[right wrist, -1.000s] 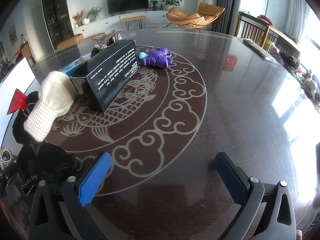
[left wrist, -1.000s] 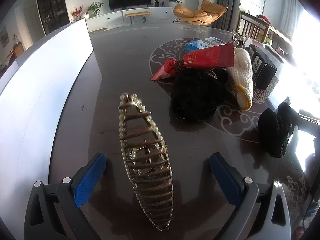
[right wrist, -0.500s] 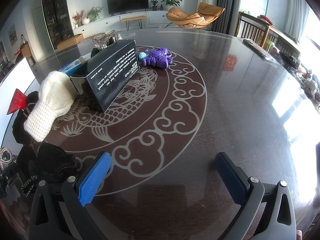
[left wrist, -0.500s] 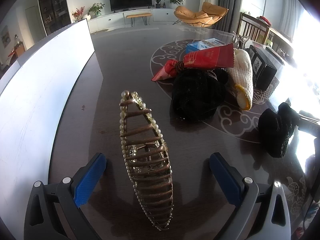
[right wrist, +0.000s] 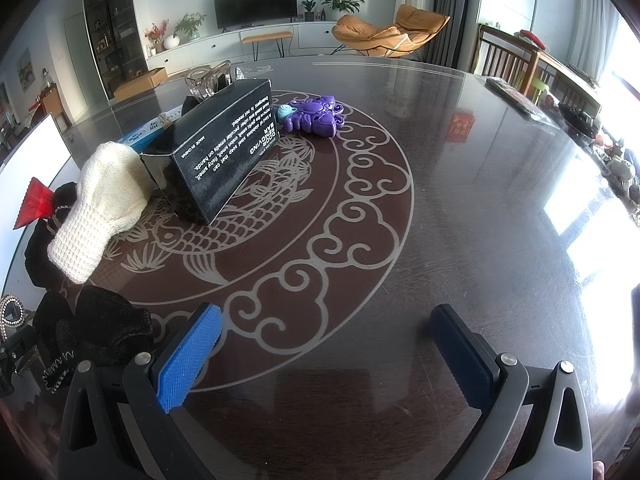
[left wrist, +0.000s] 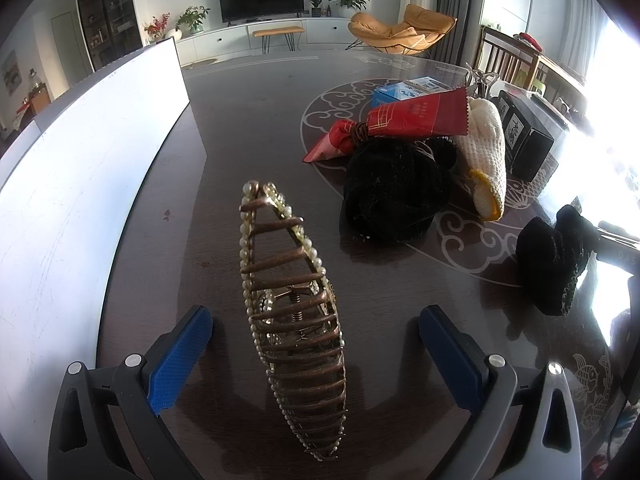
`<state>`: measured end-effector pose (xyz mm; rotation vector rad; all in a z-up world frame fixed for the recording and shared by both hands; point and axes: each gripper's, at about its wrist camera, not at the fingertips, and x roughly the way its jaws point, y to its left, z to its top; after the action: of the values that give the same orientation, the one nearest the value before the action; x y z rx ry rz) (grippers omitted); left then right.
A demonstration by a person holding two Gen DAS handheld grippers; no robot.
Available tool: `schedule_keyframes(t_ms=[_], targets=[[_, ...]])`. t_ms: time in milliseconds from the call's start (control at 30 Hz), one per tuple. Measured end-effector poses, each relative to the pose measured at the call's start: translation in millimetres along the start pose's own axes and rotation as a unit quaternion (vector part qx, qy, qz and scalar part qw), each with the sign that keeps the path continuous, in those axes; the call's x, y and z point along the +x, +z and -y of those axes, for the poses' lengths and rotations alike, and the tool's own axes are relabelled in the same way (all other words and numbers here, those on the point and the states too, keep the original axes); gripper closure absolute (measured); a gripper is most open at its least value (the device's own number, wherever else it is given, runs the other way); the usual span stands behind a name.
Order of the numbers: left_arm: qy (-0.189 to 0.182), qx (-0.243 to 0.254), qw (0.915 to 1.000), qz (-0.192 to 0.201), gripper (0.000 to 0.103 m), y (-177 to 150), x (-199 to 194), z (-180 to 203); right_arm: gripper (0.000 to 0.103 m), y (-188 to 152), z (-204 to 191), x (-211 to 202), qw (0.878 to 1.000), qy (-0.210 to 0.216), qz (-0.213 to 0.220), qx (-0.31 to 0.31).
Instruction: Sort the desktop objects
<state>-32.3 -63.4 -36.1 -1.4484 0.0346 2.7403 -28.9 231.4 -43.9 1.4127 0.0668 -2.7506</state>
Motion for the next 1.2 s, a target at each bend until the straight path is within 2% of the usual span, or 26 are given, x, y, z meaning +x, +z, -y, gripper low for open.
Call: schedule_keyframes(t_ms=[967,1067,1133,1200], targets=[[0.001,-0.002,1.0000,0.000,0.000,-1,2,0,0.000,0,0,0,1.000,-0.001,-0.005,-0.002],[0.001,-0.002,1.0000,0.000,0.000,-1,2,1,0.000,9,4,-1,0.998,0.039,-0.043,-0.022],[0.001,-0.002,1.0000,0.000,0.000,-1,2,1,0.000,5,11,-21,0.997,0.081,-0.007,-0.009],[0.001,-0.002,1.0000,0.000,0.000,-2,2,1,0.000,-2,7,-43,0.993,0.106,0.028,-0.035]])
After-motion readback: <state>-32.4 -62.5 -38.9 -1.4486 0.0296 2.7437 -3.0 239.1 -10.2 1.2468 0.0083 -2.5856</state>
